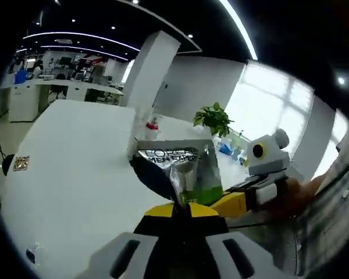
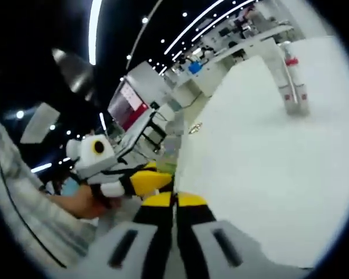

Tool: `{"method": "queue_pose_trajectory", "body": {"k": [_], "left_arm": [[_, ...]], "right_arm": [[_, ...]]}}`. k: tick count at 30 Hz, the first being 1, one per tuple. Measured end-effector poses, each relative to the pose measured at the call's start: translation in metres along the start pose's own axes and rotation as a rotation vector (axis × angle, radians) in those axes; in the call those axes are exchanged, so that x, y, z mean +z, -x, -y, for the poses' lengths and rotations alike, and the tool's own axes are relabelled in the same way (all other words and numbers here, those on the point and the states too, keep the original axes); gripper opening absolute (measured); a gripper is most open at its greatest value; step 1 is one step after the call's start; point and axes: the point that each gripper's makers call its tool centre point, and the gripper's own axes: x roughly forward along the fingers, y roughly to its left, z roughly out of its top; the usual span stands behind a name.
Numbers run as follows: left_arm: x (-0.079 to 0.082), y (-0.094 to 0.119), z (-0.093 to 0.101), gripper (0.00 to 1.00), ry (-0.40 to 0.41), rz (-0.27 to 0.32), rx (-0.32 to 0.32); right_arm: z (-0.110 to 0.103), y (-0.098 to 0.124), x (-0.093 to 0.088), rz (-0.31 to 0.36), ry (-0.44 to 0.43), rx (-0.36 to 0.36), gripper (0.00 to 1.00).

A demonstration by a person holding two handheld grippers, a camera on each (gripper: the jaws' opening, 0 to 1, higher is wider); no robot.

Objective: Arrange the skincare products in the storage area until every visible bottle or jar stands upright without overlapping.

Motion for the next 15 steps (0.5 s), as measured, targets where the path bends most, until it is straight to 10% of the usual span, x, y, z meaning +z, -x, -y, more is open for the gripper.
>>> {"method": "queue_pose_trajectory", "body": {"k": [9,15], "left_arm": [[0.027,0.009,-0.017,0.54,0.139,0.161,-0.003],[0.020,0.009,-0.001,0.59,0.296,0.124,-0.190]], "right_arm": [[-0.007,0.012,0.012,0.060,-0.099,0.078,0.00],[-0.018,0.021,0.027,0.133,-0.143,0.163,0.00]]}}
